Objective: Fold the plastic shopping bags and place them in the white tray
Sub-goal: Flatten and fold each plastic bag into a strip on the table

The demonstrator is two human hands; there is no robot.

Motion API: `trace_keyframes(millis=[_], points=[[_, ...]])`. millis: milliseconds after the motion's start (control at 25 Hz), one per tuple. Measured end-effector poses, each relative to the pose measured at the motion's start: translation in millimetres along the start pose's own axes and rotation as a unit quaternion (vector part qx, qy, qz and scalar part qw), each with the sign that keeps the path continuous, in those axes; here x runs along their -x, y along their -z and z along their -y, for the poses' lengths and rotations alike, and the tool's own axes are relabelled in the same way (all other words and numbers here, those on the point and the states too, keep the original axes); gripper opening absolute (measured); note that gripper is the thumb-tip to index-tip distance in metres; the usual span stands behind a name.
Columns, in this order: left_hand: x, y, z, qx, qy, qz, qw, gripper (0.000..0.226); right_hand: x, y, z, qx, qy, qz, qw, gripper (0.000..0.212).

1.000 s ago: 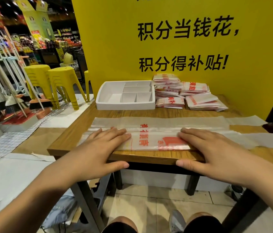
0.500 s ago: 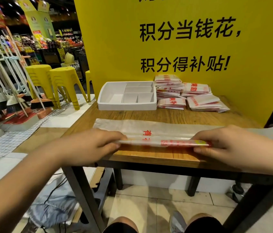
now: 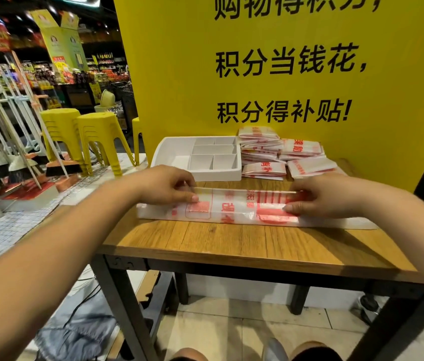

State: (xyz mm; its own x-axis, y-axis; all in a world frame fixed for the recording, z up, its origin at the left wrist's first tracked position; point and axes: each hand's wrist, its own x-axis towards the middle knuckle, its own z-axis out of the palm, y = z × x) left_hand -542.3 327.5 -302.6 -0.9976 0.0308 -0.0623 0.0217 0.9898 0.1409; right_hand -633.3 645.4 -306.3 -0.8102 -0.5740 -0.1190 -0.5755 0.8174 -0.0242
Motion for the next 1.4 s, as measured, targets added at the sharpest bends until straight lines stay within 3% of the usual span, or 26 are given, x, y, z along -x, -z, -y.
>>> trace_keyframes(millis=[240,320,560,840,960,1120,1400], points=[[11,-57,0,0.048,-0.021,-0.162,0.985,0.039,4,-38,6,-0.033,0.001,-0.128,0.991,0.053],[10,-66,-12,0.048,-0.017,-0.136,0.989,0.046,1,-47,21,-0.066,0.032,-0.141,0.987,0.054],[5,-70,-27,0.0,0.032,-0.007,0.999,0.054,-8,-59,50,-0.079,0.058,-0.046,0.994,0.055],[5,-74,-28,-0.017,0.049,0.005,0.999,0.061,-19,-63,56,-0.064,0.039,-0.014,0.997,0.068],[18,-72,-4,-0.017,0.081,0.007,0.997,0.067,-5,-60,25,-0.075,0.03,-0.012,0.997,0.073],[33,-70,21,-0.008,0.099,0.004,0.995,0.083,16,-58,-22,-0.08,-0.046,0.009,0.996,0.092],[45,-65,10,-0.004,0.115,0.033,0.993,0.093,26,-64,-28,-0.085,-0.034,0.009,0.996,0.091]])
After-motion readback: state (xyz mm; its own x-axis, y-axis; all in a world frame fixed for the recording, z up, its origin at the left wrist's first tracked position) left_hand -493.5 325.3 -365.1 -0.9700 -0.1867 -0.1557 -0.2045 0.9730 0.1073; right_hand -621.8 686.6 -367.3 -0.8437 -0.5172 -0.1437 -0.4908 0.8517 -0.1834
